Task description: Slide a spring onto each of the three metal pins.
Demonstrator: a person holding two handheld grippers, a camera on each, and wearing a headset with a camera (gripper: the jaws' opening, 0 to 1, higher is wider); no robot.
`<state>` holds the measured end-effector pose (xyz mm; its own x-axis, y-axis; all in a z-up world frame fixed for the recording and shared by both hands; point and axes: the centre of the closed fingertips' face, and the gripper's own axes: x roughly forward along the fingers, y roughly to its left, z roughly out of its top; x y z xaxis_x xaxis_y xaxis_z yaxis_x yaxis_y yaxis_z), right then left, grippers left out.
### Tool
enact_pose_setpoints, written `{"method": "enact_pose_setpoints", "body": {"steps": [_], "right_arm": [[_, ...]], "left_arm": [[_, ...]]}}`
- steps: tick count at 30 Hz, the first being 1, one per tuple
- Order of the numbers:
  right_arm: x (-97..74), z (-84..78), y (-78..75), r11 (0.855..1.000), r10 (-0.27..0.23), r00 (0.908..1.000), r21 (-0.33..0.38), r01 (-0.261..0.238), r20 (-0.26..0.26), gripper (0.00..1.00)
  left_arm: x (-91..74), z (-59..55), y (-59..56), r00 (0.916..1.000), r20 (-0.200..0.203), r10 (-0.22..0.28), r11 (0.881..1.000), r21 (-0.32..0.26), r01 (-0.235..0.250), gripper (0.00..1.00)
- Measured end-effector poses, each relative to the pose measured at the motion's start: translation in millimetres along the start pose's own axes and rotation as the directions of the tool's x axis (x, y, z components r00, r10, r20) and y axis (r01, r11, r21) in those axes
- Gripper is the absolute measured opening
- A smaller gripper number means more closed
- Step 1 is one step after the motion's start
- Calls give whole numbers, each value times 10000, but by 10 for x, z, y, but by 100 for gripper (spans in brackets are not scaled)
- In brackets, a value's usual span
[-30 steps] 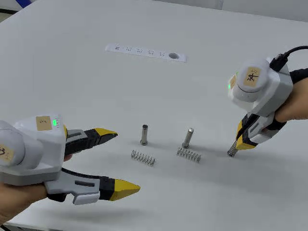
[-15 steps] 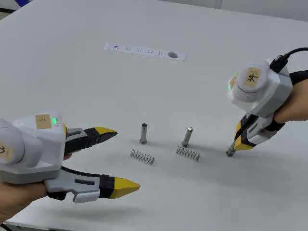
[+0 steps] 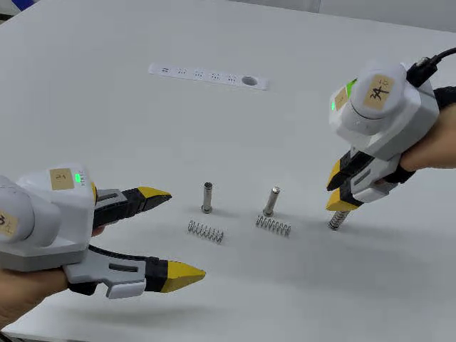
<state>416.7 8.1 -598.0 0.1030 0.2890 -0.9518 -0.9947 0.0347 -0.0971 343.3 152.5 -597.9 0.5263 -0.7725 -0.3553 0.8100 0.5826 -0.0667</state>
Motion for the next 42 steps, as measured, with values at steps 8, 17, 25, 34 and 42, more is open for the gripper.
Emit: {"method": "enact_pose_setpoints", "body": {"steps": [8,17,25,34,42], "right_arm": [[264,93,131,9989,398,9990,244,-403,222,18],[458,145,140,9972,472,9978,555,-497,460,16],[644,132,168,9966,513,9979,620,-537,385,15],[704,117,165,9962,537,9980,674,-558,333,14],[744,103,154,9968,503,9983,610,-520,283,12]], "left_arm": [[-24,-13,2,10000,-31,-21,10000,12,21,76],[-48,-14,9,10000,-45,26,10000,-2,-26,75],[-45,-22,-8,9999,-95,33,10000,-4,-33,75],[-75,-26,6,9998,-155,117,9999,7,-117,75],[-61,-37,-23,9999,-164,46,10000,1,-46,74]]}}
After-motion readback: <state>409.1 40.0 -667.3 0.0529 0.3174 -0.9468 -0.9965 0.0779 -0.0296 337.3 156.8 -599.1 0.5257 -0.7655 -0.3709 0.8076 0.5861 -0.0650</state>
